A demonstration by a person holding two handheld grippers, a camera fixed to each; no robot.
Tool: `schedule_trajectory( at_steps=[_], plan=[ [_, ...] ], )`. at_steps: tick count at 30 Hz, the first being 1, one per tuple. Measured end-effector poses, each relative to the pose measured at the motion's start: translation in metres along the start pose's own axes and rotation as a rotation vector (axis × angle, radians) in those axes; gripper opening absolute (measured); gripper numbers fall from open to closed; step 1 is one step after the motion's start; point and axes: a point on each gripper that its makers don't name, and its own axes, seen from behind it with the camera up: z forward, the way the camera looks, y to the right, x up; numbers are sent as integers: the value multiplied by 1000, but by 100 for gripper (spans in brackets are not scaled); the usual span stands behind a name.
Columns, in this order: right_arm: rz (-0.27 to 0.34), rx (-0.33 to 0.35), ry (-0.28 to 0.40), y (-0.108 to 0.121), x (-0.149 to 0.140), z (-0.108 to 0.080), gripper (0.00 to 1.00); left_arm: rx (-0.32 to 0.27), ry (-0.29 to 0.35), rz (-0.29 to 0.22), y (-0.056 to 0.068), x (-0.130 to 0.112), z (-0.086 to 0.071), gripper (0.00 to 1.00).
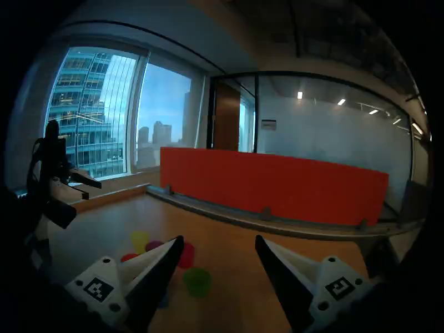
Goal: Pour water
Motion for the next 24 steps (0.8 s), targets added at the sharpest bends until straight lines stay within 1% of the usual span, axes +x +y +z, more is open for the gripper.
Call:
schedule_trajectory(
  at_steps=[12,24],
  plan=[
    [-4,10,-68,-1,-27,7,100,-70,-51,8,19,-28,14,95],
    [-8,14,-108,-2,-45,13,99,-117,-92,23,34,-50,25,95]
  ],
)
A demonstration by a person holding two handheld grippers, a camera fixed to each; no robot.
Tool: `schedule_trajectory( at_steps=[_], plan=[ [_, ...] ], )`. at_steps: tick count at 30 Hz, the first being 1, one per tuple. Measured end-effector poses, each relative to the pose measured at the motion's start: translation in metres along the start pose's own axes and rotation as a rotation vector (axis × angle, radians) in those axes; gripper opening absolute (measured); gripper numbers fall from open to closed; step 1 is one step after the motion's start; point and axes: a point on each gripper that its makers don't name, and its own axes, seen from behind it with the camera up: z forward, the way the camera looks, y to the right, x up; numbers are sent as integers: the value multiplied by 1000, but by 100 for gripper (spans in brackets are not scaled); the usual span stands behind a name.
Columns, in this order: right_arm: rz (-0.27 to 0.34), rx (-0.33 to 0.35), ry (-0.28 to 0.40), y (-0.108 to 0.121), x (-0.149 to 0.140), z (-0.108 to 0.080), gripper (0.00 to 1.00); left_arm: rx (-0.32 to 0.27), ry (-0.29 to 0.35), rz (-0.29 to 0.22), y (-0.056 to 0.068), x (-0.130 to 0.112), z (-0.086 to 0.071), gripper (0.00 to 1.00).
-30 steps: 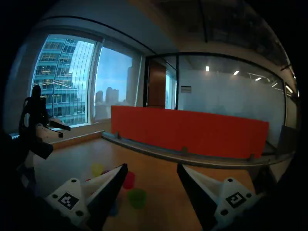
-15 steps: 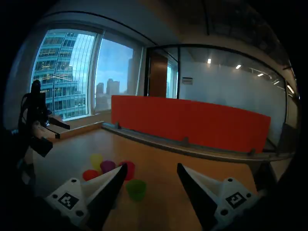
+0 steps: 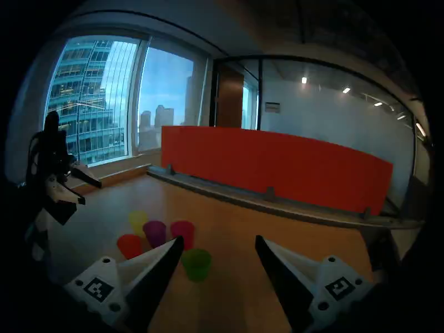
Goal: Pour water
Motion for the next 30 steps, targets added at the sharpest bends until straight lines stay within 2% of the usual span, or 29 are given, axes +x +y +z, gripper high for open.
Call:
schedule_trajectory(
  at_steps=[20,30],
  plan=[
    [-6,5,-55,0,-29,13,100,-76,-85,18,26,-42,36,95],
    [-3,8,-60,0,-32,20,99,-76,-136,36,30,-63,54,95]
  ],
)
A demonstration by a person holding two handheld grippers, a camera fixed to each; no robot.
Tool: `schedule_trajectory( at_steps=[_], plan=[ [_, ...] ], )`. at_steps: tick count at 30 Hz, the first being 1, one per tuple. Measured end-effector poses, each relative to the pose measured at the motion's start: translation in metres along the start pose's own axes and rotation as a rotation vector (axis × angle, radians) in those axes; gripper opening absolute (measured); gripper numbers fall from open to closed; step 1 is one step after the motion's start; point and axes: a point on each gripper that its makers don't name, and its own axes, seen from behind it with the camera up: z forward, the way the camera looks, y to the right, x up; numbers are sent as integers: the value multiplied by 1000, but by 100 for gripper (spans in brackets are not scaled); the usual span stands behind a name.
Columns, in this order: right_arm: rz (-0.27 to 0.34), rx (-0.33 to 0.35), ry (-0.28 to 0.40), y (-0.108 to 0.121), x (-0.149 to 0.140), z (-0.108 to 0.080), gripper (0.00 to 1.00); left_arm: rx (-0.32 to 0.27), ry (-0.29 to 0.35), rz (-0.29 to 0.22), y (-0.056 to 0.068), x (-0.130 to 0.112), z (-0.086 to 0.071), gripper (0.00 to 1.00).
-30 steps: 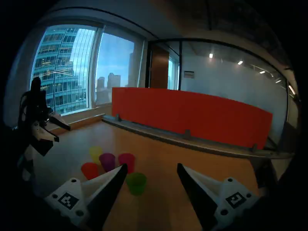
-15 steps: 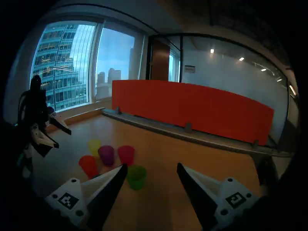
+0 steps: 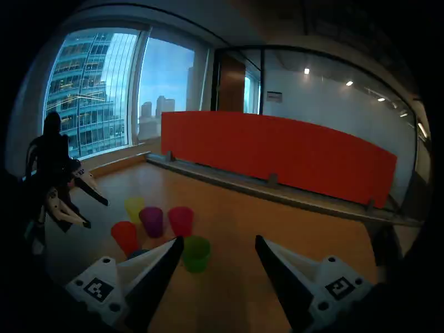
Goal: Pour water
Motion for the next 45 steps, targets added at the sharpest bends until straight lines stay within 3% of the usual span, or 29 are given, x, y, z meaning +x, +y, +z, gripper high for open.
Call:
schedule_trajectory(
  at_steps=[20,30,45],
  plan=[
    [-4,4,-12,4,-5,12,100,-65,-87,54,21,-23,50,95],
    [-1,3,-25,8,-10,18,99,-74,-128,40,24,-34,71,95],
    [-1,1,-33,11,-14,22,100,-87,-186,69,32,-47,100,94]
  ],
)
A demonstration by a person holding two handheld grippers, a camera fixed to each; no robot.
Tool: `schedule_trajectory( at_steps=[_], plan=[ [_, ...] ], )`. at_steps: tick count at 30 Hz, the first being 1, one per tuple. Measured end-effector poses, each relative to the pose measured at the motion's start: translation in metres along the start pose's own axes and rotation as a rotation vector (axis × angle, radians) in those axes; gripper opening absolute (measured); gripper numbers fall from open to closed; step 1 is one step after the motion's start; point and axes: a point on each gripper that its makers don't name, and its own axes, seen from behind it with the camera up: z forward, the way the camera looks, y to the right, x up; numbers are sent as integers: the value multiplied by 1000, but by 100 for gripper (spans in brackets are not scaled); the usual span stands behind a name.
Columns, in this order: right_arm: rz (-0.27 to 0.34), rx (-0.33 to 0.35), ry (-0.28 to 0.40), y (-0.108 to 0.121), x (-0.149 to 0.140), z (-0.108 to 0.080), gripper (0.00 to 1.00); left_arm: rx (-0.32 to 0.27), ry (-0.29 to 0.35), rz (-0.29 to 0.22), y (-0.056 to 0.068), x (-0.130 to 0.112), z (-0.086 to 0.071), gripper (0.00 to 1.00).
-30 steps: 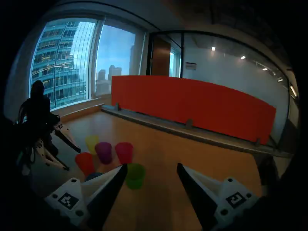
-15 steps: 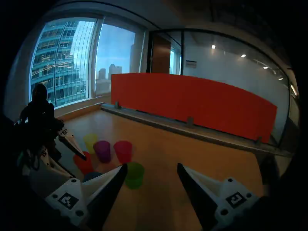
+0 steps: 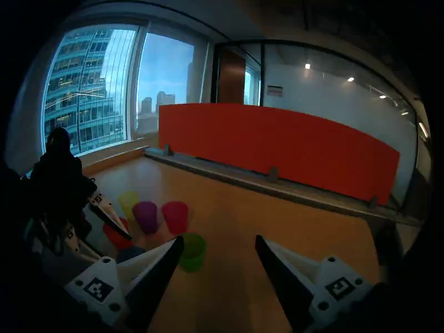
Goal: Pour water
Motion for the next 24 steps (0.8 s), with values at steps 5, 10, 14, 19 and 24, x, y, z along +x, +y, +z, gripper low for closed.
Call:
schedule_trajectory(
  at_steps=[5,10,14,19,24],
  plan=[
    [0,-1,-2,2,0,2,100,-14,3,-10,3,0,4,94],
    [0,0,-1,2,2,3,99,-17,-1,-4,5,0,9,93],
    [-3,3,-2,1,2,5,99,-18,-5,2,6,0,12,93],
    [-6,3,-6,0,1,7,100,-24,-9,-7,8,-2,19,92],
    [-7,3,-11,1,-1,9,100,-29,-6,-18,8,-3,25,92]
  ],
)
